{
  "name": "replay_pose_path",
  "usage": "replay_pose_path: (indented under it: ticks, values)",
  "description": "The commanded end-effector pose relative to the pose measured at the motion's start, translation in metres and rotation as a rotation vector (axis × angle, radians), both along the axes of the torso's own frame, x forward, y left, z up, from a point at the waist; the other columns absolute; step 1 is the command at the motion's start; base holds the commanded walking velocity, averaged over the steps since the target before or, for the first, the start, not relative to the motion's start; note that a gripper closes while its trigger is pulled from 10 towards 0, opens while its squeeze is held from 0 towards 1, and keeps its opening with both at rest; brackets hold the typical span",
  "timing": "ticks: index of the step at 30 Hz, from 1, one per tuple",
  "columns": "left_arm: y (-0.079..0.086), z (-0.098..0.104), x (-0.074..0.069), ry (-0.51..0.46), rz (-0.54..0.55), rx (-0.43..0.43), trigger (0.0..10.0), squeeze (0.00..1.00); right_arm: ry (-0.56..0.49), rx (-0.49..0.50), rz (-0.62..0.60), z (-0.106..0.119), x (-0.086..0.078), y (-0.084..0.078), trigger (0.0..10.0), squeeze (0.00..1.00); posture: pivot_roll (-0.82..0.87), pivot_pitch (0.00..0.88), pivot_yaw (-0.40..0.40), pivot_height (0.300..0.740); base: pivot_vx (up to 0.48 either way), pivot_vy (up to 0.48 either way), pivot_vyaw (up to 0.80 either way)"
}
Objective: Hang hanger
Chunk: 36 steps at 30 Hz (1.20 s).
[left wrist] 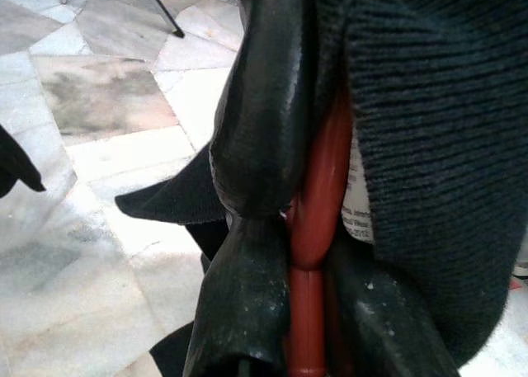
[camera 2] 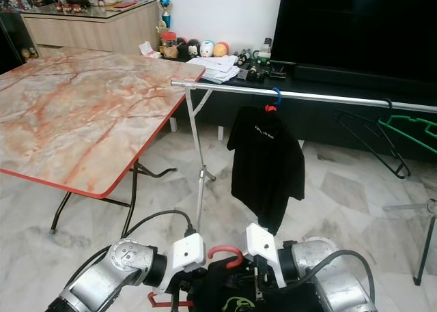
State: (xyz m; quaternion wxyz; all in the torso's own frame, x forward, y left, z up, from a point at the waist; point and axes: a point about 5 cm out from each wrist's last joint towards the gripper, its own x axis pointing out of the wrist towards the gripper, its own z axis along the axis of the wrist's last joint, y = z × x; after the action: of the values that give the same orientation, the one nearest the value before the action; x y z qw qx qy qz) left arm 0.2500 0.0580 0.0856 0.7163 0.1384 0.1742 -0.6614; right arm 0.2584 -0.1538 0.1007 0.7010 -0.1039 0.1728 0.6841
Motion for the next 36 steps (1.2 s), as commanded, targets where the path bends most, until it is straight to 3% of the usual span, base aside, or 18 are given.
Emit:
replay_pose_path:
  ticks: [1, 2, 3, 4, 7, 8, 17, 22, 30, 31, 33, 36]
  values:
    - [0.007, 0.003, 0.008, -0.024, 0.053, 0.012, 0.0, 0.0, -0.022, 0.035, 0.024, 0.007, -0.002, 0.003, 6.9, 0.0, 0.03, 0.0, 0.008, 0.74, 0.0, 0.0, 0.0]
    - [0.007, 0.004, 0.008, -0.025, 0.051, 0.012, 0.0, 0.0, -0.015, 0.039, 0.026, 0.006, -0.003, 0.005, 10.0, 0.0, 0.03, 0.0, 0.007, 0.74, 0.0, 0.0, 0.0]
    - [0.006, 0.004, 0.008, -0.027, 0.05, 0.011, 0.0, 0.0, -0.01, 0.05, 0.035, 0.007, -0.004, 0.008, 10.0, 0.57, 0.03, 0.0, 0.007, 0.74, 0.0, 0.0, 0.0]
    - [0.006, 0.004, 0.008, -0.027, 0.05, 0.011, 0.0, 0.0, -0.01, 0.053, 0.037, 0.007, -0.004, 0.009, 10.0, 1.0, 0.03, 0.0, 0.008, 0.74, 0.0, 0.0, 0.0]
    - [0.007, 0.004, 0.008, -0.027, 0.052, 0.012, 0.0, 0.0, -0.028, 0.082, 0.026, 0.011, -0.001, 0.011, 10.0, 1.0, 0.04, 0.0, 0.006, 0.74, 0.0, 0.0, 0.0]
    - [0.008, 0.004, 0.008, -0.028, 0.054, 0.014, 0.0, 0.0, -0.029, 0.09, 0.03, 0.012, -0.001, 0.011, 10.0, 0.0, 0.04, 0.0, 0.006, 0.74, 0.0, 0.0, 0.0]
    - [0.013, 0.004, 0.009, -0.027, 0.06, 0.024, 0.0, 0.0, -0.022, 0.083, 0.013, 0.013, -0.003, 0.001, 10.0, 0.0, 0.03, 0.0, 0.005, 0.74, 0.0, 0.0, 0.0]
    - [0.017, 0.003, 0.009, -0.027, 0.061, 0.034, 0.0, 0.0, -0.021, 0.069, -0.041, 0.014, -0.005, -0.015, 10.0, 0.0, 0.03, 0.0, 0.01, 0.74, 0.0, 0.0, 0.0]
    - [0.018, 0.003, 0.011, -0.03, 0.064, 0.038, 0.0, 0.0, -0.006, 0.076, -0.091, 0.015, -0.008, -0.026, 10.0, 0.0, 0.02, 0.0, 0.014, 0.74, 0.0, 0.0, 0.0]
    - [0.018, 0.003, 0.011, -0.031, 0.065, 0.038, 0.0, 0.0, -0.003, 0.085, -0.095, 0.015, -0.009, -0.027, 6.1, 0.0, 0.02, 0.0, 0.014, 0.74, 0.0, 0.0, 0.0]
    - [0.017, 0.003, 0.011, -0.032, 0.065, 0.036, 0.0, 0.0, 0.003, 0.12, -0.105, 0.016, -0.01, -0.025, 0.0, 0.0, 0.02, 0.0, 0.017, 0.74, 0.0, 0.0, 0.0]
    - [0.016, 0.004, 0.011, -0.032, 0.063, 0.034, 0.0, 0.0, 0.002, 0.136, -0.105, 0.017, -0.009, -0.023, 0.0, 0.0, 0.02, 0.0, 0.018, 0.74, 0.0, 0.0, 0.0]
